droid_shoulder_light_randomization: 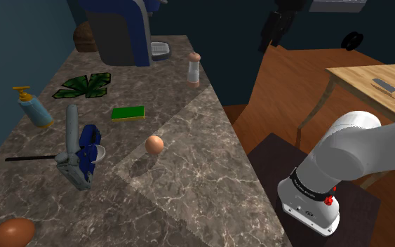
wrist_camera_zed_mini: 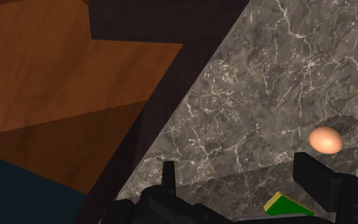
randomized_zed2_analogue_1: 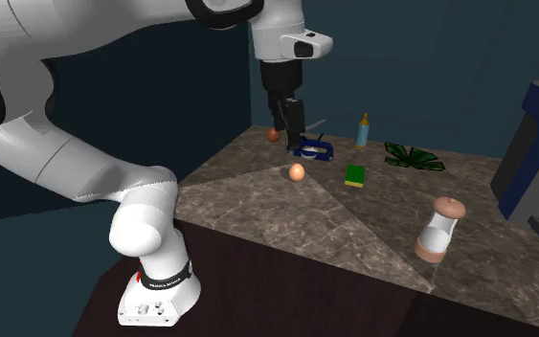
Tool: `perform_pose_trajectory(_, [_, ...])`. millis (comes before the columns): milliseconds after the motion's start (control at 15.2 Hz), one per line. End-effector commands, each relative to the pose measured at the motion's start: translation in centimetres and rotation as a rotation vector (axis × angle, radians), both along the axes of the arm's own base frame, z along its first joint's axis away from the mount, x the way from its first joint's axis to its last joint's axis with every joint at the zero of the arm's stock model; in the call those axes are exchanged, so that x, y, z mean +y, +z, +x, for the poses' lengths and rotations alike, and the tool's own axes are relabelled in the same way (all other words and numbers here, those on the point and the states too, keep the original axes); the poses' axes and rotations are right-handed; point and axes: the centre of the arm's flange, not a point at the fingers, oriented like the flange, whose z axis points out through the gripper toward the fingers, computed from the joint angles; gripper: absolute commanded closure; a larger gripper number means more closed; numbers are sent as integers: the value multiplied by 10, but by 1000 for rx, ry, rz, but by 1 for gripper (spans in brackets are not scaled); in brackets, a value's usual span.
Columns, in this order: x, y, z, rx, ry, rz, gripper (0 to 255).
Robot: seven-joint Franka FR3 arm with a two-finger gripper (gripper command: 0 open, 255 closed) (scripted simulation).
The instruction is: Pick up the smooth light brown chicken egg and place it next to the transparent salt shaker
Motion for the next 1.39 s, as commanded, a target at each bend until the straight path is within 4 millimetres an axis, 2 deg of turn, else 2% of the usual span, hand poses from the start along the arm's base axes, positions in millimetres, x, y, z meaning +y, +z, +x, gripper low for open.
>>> perform_pose_trajectory(0, [0,0,0,0,0,0,0])
perform_pose_trajectory(1320, [168,-167,87,7,145,111,0])
